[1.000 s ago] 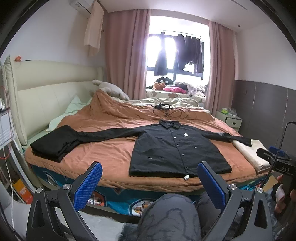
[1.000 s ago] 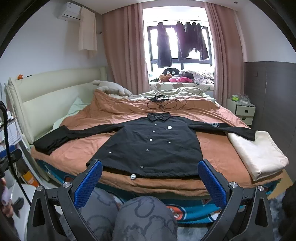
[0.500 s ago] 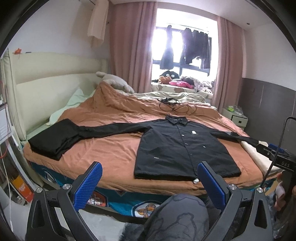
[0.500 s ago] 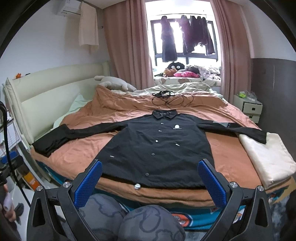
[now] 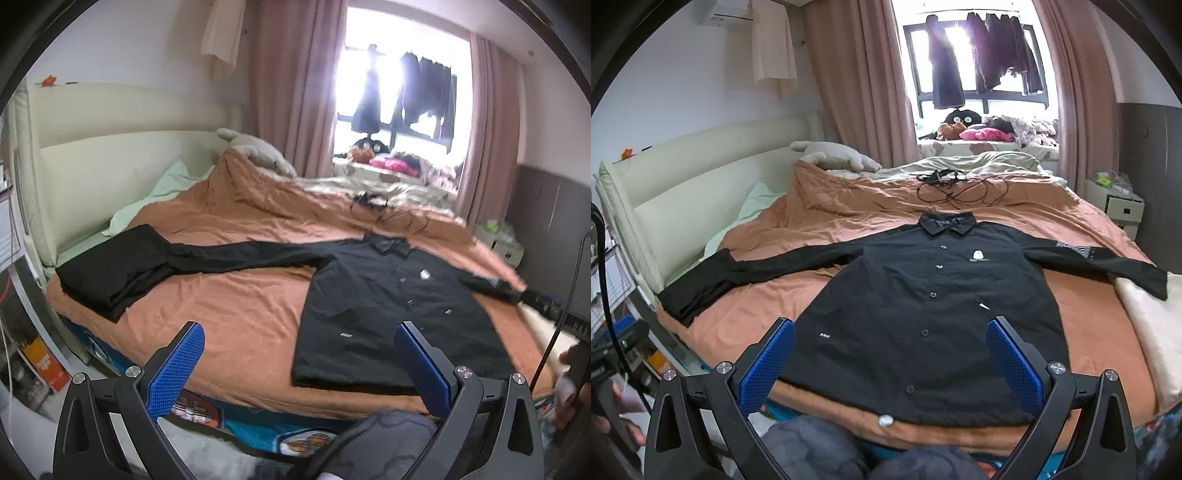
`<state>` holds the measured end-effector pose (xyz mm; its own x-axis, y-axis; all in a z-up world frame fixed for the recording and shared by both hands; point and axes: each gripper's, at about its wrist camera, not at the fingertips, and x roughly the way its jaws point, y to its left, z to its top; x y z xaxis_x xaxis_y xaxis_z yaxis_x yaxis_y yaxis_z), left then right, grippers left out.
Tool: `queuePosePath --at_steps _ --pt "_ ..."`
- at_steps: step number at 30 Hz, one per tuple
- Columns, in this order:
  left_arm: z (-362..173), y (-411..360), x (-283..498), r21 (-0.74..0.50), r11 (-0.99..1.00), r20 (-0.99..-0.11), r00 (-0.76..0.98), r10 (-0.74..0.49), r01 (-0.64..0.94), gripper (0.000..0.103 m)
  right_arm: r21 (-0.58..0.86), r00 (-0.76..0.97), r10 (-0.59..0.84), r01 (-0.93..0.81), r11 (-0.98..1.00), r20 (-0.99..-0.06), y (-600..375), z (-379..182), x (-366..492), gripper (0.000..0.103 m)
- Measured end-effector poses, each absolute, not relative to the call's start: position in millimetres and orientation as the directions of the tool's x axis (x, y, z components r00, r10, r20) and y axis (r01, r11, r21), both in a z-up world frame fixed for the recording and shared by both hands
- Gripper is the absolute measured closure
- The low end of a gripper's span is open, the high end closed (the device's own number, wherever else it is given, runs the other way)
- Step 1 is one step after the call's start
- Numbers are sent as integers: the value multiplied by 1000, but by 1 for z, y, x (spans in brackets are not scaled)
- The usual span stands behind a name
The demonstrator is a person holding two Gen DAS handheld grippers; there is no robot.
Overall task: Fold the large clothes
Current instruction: 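Move both grippers down toward the outstretched black shirt sleeve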
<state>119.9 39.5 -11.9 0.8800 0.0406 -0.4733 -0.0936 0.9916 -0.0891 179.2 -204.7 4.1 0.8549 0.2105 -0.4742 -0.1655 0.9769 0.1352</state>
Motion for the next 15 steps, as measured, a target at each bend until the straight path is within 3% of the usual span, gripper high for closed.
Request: queuePosePath --at_steps 4,15 --pt "-29 38 147 -9 994 -529 844 86 -107 0 155 843 213 -156 975 -493 -201 -3 212 0" --pt "-53 73 208 -52 987 -612 786 87 -150 0 198 829 240 -160 967 -505 -179 -12 291 0"
